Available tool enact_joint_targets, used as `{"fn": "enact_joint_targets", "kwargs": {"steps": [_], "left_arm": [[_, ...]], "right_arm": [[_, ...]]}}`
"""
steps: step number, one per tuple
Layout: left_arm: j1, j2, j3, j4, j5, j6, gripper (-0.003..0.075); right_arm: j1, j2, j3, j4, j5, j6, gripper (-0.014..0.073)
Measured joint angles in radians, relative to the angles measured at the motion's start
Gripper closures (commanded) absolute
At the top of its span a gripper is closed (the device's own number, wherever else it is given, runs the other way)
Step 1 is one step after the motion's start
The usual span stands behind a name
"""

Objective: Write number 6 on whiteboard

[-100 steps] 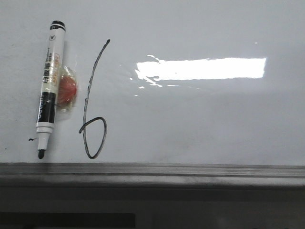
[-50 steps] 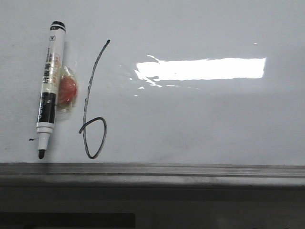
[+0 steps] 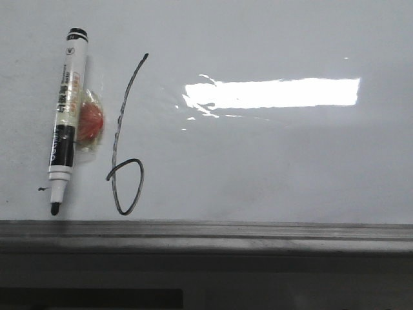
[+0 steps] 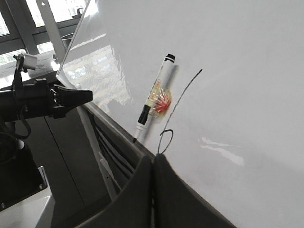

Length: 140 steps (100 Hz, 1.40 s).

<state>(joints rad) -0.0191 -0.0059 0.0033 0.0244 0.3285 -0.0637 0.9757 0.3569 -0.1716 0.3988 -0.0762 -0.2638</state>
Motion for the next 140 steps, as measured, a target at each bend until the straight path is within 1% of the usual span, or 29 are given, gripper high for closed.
{"fn": "enact_joint_targets", "kwargs": {"steps": [42, 51, 58, 65, 77, 84, 91, 99, 108, 115, 124, 132, 140], "left_arm": [[0.000, 0.000, 0.000, 0.000, 0.001, 0.000, 0.0739], [0.000, 0.000, 0.000, 0.000, 0.001, 0.000, 0.0739], [0.000, 0.000, 0.000, 0.000, 0.001, 0.000, 0.0739], [0.000, 0.000, 0.000, 0.000, 0.001, 0.000, 0.0739], [0.000, 0.000, 0.000, 0.000, 0.001, 0.000, 0.0739], [0.000, 0.000, 0.000, 0.000, 0.001, 0.000, 0.0739], [0.000, 0.000, 0.000, 0.000, 0.001, 0.000, 0.0739], [0.000, 0.000, 0.000, 0.000, 0.001, 0.000, 0.0739], [0.000, 0.000, 0.000, 0.000, 0.001, 0.000, 0.0739], [0.000, 0.000, 0.000, 0.000, 0.001, 0.000, 0.0739], [0.000, 0.000, 0.000, 0.000, 0.001, 0.000, 0.0739], [0.000, 0.000, 0.000, 0.000, 0.001, 0.000, 0.0739], [0.000, 0.000, 0.000, 0.000, 0.001, 0.000, 0.0739]], "right_arm": [[0.000, -0.001, 0.000, 0.000, 0.000, 0.000, 0.0647], [-0.025, -0.005, 0.000, 0.000, 0.000, -0.002, 0.0647], [-0.095, -0.005, 0.000, 0.000, 0.000, -0.004, 0.0647], [-0.216, -0.005, 0.000, 0.000, 0.000, -0.004, 0.0647], [-0.464, -0.005, 0.000, 0.000, 0.000, -0.004, 0.0647], [-0.571, -0.005, 0.000, 0.000, 0.000, -0.004, 0.0647], [-0.653, 0.000, 0.000, 0.000, 0.000, -0.004, 0.0647], [-0.718, 0.004, 0.000, -0.054, 0.000, -0.004, 0.0647], [-0.776, -0.025, 0.014, -0.186, 0.009, 0.034, 0.0647], [-0.818, -0.070, 0.044, -0.300, 0.014, 0.122, 0.0647], [-0.879, -0.148, 0.108, -0.435, 0.017, 0.270, 0.0647], [-0.939, -0.215, 0.174, -0.484, 0.029, 0.355, 0.0647], [-1.001, -0.272, 0.187, -0.503, 0.076, 0.387, 0.0647]]}}
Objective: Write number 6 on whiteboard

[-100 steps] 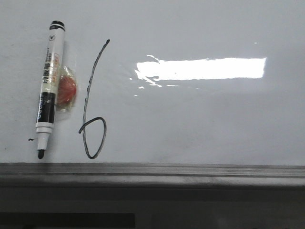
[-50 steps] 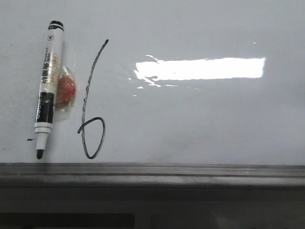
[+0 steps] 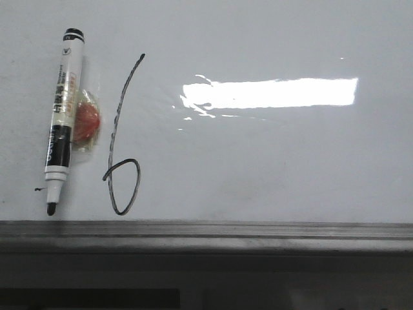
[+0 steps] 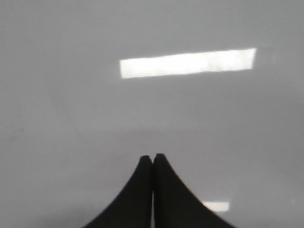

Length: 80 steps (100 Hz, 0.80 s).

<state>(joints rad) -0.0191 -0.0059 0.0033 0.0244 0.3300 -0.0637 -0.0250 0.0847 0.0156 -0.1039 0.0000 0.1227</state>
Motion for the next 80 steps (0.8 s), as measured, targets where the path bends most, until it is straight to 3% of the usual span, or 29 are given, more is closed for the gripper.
{"fn": "enact_joint_targets", "kwargs": {"steps": [29, 80], "left_arm": [[0.000, 0.000, 0.000, 0.000, 0.000, 0.000, 0.0739], [0.000, 0.000, 0.000, 0.000, 0.000, 0.000, 0.0739]], "right_arm": [[-0.075, -0.093, 0.000, -0.014, 0.307, -0.013, 0.0647], [-0.078, -0.095, -0.002, -0.014, 0.322, -0.029, 0.0647]]}}
